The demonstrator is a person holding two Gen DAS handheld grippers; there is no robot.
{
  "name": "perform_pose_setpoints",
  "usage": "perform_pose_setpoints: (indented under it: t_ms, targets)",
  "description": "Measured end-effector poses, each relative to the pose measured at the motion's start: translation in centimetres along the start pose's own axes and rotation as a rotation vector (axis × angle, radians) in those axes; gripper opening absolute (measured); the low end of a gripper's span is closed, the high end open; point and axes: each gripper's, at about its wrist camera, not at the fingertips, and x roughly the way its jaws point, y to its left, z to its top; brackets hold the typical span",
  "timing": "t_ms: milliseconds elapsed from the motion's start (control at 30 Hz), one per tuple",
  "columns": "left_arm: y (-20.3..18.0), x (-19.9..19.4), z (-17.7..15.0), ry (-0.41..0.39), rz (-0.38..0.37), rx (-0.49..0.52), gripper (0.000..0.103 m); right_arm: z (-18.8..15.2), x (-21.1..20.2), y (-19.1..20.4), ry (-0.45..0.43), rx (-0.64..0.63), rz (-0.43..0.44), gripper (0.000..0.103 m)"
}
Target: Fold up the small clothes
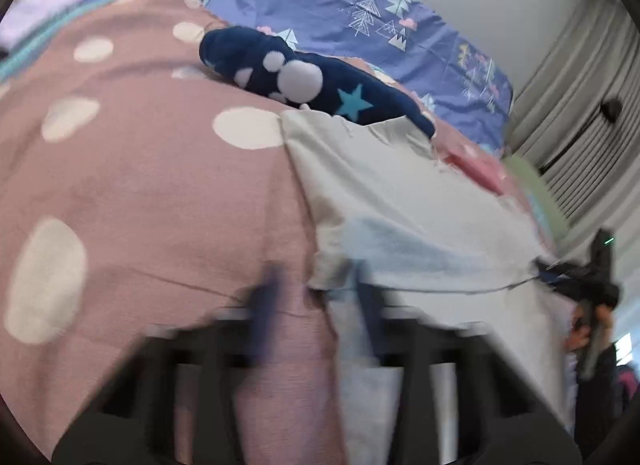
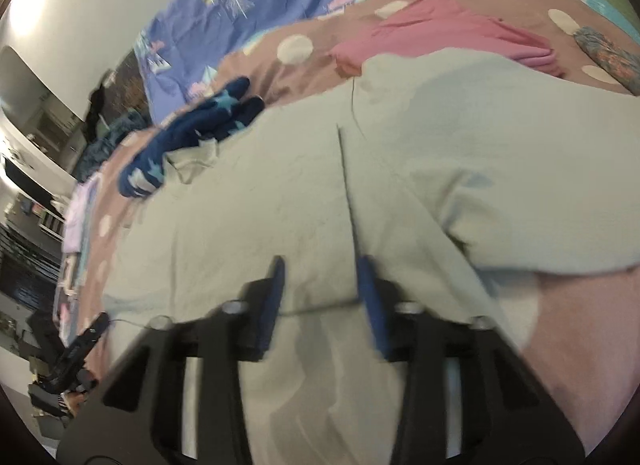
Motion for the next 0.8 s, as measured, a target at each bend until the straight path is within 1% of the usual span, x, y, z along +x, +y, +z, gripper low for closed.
perform_pose_setpoints:
  t_ms: [33,67,100,133,167,200,233,267,300,333,367,433,467,500,533,567,600,633,667,733,800]
  targets:
    - [0.2,0.0,0.1,0.010,-0.010,-0.025,0.001,0.2,0.1,0.2,-0.003,0.011,-0.020,0.004]
    - [0.2,-0.4,0.1,0.003,-0.011,-0.031,0.001,0.1,-0.6,0.3,-0.035,0.031,-0.019,0.004]
    - [-0.2,-1.0,0.3,0.003,-0.022,-0.020,0.001,0.1,-1.5,0.6,-0.077,0.037,-0.013,0.004]
    - [-0.5,-1.6,0.3,0.006,-0.037,-0.010,0.001,0.2,-2.3,1.0,-0.101,0.020,-0.028,0.004]
    - [-0.7,-2.0,0.3,0.011,-0.047,-0.007,0.001,0.2,-2.4,1.1,-0.098,0.004,-0.047,0.004]
    - [-0.8,-2.0,0.2,0.029,-0.046,-0.013,0.001,0.3,-2.0,1.3,-0.064,-0.022,-0.084,0.005]
    - [-0.9,-1.7,0.1,0.054,-0.034,-0.020,0.001,0.2,-1.4,1.3,-0.027,-0.034,-0.116,0.008]
    - [-0.7,-1.3,0.0,0.072,-0.012,-0.027,0.001,0.1,-0.8,1.1,-0.001,-0.038,-0.154,0.007]
    - [-0.3,-0.8,-0.1,0.074,0.042,-0.039,0.001,-0.2,-0.5,0.8,-0.010,-0.034,-0.156,0.009]
    - [0.2,-0.5,-0.2,0.068,0.089,-0.047,0.000,-0.3,-0.6,0.7,-0.026,-0.027,-0.138,0.012]
    - [0.6,-0.4,-0.2,0.053,0.125,-0.050,0.000,-0.5,-0.7,0.7,-0.040,-0.020,-0.130,0.014]
    - [1.1,-0.9,0.1,0.024,0.099,-0.067,0.000,-0.7,-1.2,0.8,-0.056,-0.018,-0.135,0.023]
    - [0.9,-1.4,0.2,-0.002,0.082,-0.063,0.002,-0.6,-1.5,0.8,-0.063,-0.023,-0.142,0.024]
    - [0.7,-1.8,0.2,-0.017,0.066,-0.050,0.009,-0.5,-1.9,1.2,-0.084,-0.039,-0.163,0.029]
    - [0.4,-2.0,0.2,-0.023,0.049,-0.035,0.013,-0.5,-2.5,1.3,-0.099,-0.048,-0.169,0.034]
    - [0.1,-2.1,0.2,-0.023,0.032,-0.020,0.025,-0.3,-2.8,1.5,-0.113,-0.056,-0.168,0.037]
    - [-0.4,-2.1,0.1,-0.012,0.009,0.003,0.042,-0.1,-3.1,1.7,-0.123,-0.054,-0.156,0.038]
    - [-0.9,-1.8,-0.2,0.008,-0.005,0.033,0.050,-0.1,-3.3,1.9,-0.123,-0.054,-0.148,0.039]
    - [-1.4,-1.5,-0.5,0.026,-0.002,0.062,0.054,0.0,-3.2,2.1,-0.119,-0.060,-0.144,0.039]
    - [-2.7,-0.6,-1.2,0.055,0.057,0.155,0.054,0.0,-2.7,2.5,-0.105,-0.091,-0.192,0.041]
    - [-3.6,0.1,-1.7,0.049,0.131,0.233,0.054,-0.1,-2.1,2.0,-0.085,-0.079,-0.209,0.041]
